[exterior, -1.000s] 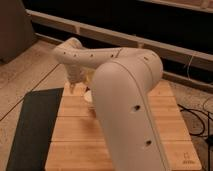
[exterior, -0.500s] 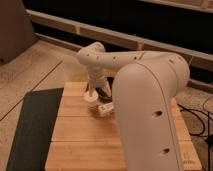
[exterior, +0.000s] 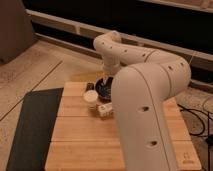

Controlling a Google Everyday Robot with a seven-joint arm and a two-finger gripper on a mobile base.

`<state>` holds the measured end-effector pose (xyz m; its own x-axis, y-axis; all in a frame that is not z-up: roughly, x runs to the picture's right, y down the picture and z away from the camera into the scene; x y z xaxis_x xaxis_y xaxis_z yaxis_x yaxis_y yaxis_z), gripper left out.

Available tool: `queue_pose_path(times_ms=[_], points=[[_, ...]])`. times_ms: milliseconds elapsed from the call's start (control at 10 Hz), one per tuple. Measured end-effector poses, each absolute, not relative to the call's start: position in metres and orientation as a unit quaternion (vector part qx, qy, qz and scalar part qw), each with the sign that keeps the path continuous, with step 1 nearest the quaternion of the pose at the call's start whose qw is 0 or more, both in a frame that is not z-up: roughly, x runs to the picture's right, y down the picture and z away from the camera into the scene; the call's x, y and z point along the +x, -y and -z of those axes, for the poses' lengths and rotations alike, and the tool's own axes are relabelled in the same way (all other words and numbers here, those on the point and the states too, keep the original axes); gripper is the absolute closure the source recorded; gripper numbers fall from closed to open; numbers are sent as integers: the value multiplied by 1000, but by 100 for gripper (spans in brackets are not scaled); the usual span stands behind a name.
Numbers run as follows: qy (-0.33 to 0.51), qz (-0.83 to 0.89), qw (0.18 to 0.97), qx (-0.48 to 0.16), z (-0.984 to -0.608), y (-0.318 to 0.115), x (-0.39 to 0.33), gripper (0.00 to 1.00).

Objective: Move the arm in a circular motion

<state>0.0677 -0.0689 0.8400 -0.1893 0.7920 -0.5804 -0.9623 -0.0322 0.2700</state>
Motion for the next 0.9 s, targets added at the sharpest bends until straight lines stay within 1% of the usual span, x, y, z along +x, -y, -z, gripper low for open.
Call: queue_pose_path(times_ms=[200,400,700,800,900], points=[[-284,-683,667,-87,-843,117,59,35],[-262,-653,706,-83,-847,133,25,35],[-217,-586,772,-120,-851,127,-67,35],[-195,-553,798,-140,-846,116,-109,35],[-181,-530,814,-154,-839,105,-135,35]])
